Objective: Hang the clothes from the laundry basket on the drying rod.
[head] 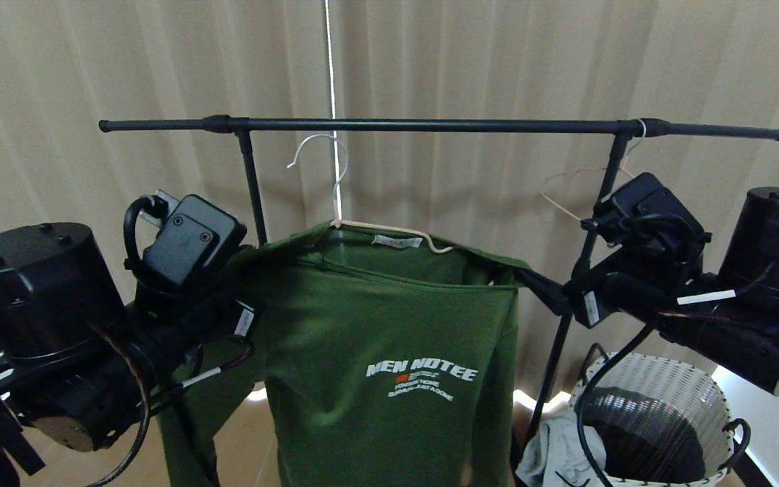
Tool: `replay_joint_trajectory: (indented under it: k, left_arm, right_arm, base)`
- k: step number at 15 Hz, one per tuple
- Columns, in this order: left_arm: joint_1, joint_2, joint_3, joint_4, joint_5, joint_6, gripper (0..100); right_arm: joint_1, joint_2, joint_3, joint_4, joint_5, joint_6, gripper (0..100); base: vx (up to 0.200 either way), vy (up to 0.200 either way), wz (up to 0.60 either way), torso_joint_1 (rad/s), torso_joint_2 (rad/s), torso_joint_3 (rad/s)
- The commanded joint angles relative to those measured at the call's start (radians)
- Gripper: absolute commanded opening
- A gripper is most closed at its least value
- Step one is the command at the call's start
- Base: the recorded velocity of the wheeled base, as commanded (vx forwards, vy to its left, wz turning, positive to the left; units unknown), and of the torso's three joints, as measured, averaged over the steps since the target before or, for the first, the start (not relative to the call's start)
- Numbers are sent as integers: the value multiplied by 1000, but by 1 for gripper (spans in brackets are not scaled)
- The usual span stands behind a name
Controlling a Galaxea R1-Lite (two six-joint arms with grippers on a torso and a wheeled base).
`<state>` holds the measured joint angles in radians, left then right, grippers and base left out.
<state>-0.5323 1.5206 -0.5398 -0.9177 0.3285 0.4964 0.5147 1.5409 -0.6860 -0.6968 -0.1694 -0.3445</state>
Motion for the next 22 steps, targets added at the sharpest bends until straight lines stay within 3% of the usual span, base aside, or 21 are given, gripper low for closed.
replay_joint_trajectory:
  k: [1,6,14,22]
  left_arm:
    - [-1,29,-12,0,3,-12,0]
    - [-3,49,-29,-1,3,-15,0]
    - [-15,84,21,-125,-2,-18,0]
    - [-117,82,63,-222,-2,-12,0]
  right_arm:
    - [67,-38,-9,5,4,-14,100]
    - [148,-42,-4,-9,10,-28,100]
    - [148,13,-70,-10,14,-27,100]
    - [130,173,-193,-10,11,-28,100]
  base:
    - [0,0,0,0,0,0]
    - [0,0,0,0,0,0]
    - [0,0,0,0,0,0]
    - [0,0,0,0,0,0]
